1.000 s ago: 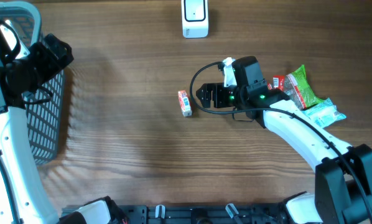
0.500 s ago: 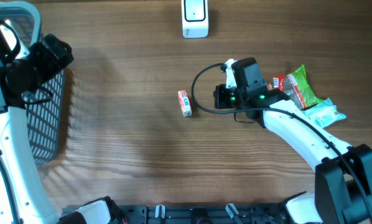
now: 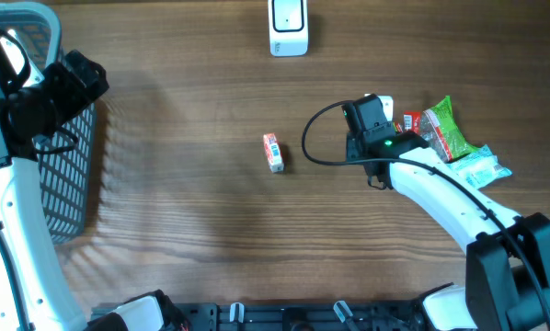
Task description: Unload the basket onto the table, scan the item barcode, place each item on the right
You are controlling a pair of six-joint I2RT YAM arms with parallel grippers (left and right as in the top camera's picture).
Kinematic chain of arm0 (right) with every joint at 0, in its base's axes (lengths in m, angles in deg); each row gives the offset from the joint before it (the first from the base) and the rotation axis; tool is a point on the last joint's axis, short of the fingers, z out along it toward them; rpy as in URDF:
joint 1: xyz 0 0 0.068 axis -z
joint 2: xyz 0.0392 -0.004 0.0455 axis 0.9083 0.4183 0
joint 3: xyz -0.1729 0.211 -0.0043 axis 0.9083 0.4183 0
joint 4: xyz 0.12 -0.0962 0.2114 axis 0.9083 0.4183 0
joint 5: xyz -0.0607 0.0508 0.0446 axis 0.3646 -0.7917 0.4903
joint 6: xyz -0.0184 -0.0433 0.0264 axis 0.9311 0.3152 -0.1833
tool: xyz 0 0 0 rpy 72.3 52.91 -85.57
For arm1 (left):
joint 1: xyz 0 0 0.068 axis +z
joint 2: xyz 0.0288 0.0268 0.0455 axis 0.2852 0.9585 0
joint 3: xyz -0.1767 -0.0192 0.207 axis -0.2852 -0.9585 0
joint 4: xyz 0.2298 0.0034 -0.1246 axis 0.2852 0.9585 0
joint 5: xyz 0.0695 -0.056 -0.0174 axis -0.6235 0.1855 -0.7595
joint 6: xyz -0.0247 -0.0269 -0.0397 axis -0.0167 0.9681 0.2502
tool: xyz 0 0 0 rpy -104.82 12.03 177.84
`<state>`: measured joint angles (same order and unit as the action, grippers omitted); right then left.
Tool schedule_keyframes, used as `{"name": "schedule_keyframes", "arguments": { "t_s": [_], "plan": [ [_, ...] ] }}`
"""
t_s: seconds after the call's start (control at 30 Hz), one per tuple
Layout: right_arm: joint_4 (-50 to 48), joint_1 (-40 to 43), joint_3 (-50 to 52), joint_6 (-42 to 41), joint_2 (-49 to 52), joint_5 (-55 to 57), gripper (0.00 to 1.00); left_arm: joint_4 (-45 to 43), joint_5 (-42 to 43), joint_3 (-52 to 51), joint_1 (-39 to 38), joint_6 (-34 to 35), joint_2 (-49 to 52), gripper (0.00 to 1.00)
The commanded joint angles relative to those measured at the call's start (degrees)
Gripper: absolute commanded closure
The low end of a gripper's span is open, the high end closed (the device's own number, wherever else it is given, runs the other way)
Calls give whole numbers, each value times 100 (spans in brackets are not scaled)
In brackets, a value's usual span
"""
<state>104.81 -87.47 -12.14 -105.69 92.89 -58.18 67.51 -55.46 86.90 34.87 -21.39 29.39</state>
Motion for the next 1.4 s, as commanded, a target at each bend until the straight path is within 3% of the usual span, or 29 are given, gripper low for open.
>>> {"name": "schedule_keyframes", "arguments": {
  "t_s": [0.0, 0.13, 0.33, 0.43, 0.57, 0.7, 0.77, 0.8, 0.87, 1.0, 1.2, 1.37],
  "plan": [
    [33, 328, -26, 35, -42, 13, 86, -13, 68, 48, -20, -94, -7, 0],
    [33, 658, -26, 42, -42, -664, 86, -13, 68, 48, -20, -94, -7, 0],
    [72, 743, -26, 57, -42, -813, 85, -13, 68, 48, -20, -94, -7, 0],
    [-101, 737, -26, 52, -42, -2031, 84, -13, 68, 48, -20, -94, -7, 0],
    [-568, 551, -26, 219, -42, -3442, 64, -13, 68, 48, -20, -94, -7, 0],
    [-1036, 66, -26, 155, -31, -3606, 59, -13, 68, 48, -20, -94, -7, 0],
    [-1285, -221, -26, 155, 13, -3604, 45, -13, 68, 48, -20, -94, -7, 0],
    [-1397, -361, -26, 157, 48, -3578, 32, -13, 68, 48, -20, -94, -7, 0],
    [-1543, -595, -26, 155, 146, -3403, 16, -13, 68, 48, -20, -94, -7, 0],
    [-1716, -1123, -26, 155, 455, -2828, 0, -13, 68, 48, -20, -94, -7, 0],
    [-2312, -1705, -26, 140, 990, -2516, 3, -13, 68, 48, -20, -94, -7, 0],
    [-2616, -2041, -50, 205, 1078, -2396, 19, -13, 68, 48, -20, -94, -7, 0]
  ]
}}
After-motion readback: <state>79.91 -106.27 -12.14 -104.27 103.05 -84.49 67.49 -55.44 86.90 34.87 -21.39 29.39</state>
